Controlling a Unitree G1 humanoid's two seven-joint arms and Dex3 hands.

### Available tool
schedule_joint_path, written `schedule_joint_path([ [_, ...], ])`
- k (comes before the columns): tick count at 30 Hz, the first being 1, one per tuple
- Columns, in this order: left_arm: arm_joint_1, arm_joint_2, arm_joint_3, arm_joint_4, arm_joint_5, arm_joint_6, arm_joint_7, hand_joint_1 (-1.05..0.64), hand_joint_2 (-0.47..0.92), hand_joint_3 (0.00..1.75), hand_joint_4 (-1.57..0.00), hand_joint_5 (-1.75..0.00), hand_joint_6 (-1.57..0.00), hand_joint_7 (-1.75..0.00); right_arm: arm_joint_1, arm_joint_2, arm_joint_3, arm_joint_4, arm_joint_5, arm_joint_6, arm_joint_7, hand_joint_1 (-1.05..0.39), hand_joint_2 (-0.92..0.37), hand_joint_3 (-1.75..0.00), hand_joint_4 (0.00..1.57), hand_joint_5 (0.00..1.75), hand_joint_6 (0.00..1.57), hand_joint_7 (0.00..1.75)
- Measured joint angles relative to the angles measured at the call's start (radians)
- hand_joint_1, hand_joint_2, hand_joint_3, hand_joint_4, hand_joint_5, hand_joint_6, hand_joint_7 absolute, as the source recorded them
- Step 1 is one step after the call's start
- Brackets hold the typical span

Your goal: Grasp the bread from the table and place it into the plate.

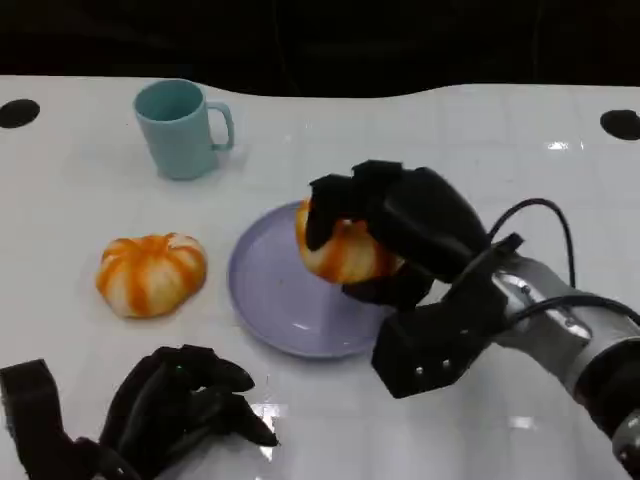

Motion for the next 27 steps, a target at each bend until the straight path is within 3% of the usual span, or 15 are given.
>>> schedule_joint_path([
  [7,0.0,0.0,-0.001,0.0,0.0,-0.001,0.0,-1.02,0.77,0.0,-1.57,-0.32,-1.57,-0.08,-0.019,0.04,0.007,0.052,0.008,-0.003,0.077,-0.18,-0.44,-1.19,0.93,1.75,0.77,1.56],
  [11,0.0,0.0,-0.001,0.0,0.001,-0.001,0.0,-1.02,0.76,0.0,-1.57,-0.32,-1.57,-0.08,-0.023,0.053,0.004,0.073,0.018,0.024,0.111,-0.21,-0.46,-1.19,0.84,1.68,0.8,1.27],
  [15,0.0,-0.001,-0.001,-0.002,0.001,0.0,0.001,-1.02,0.76,0.0,-1.57,-0.32,-1.57,-0.08,-0.028,0.06,-0.004,0.088,0.032,0.028,0.128,-0.38,-0.73,-0.57,0.68,1.47,0.69,0.87],
  [17,0.0,-0.001,-0.002,-0.003,0.001,0.0,0.001,-1.02,0.76,0.0,-1.57,-0.32,-1.57,-0.07,-0.03,0.059,-0.004,0.093,0.032,0.033,0.136,-0.53,-0.88,-0.34,0.55,1.07,0.58,0.55],
  [20,0.001,-0.001,-0.003,-0.004,0.001,0.001,0.002,-1.02,0.76,0.0,-1.57,-0.32,-1.57,-0.07,-0.031,0.054,-0.001,0.088,0.027,0.055,0.161,-0.68,-0.92,-0.32,0.41,0.67,0.45,0.24],
  [23,0.002,-0.001,-0.003,-0.01,0.001,0.011,0.004,-1.02,0.76,0.0,-1.57,-0.32,-1.57,-0.07,-0.031,0.039,0.006,0.06,0.019,0.093,0.196,-0.81,-0.92,-0.35,0.25,0.52,0.3,0.1],
  [27,0.002,-0.001,-0.003,-0.015,0.001,0.015,0.006,-1.01,0.75,0.0,-1.57,-0.31,-1.57,-0.07,-0.031,0.026,0.02,0.013,0.003,0.137,0.235,-0.93,-0.92,-0.39,0.13,0.44,0.18,0.02],
])
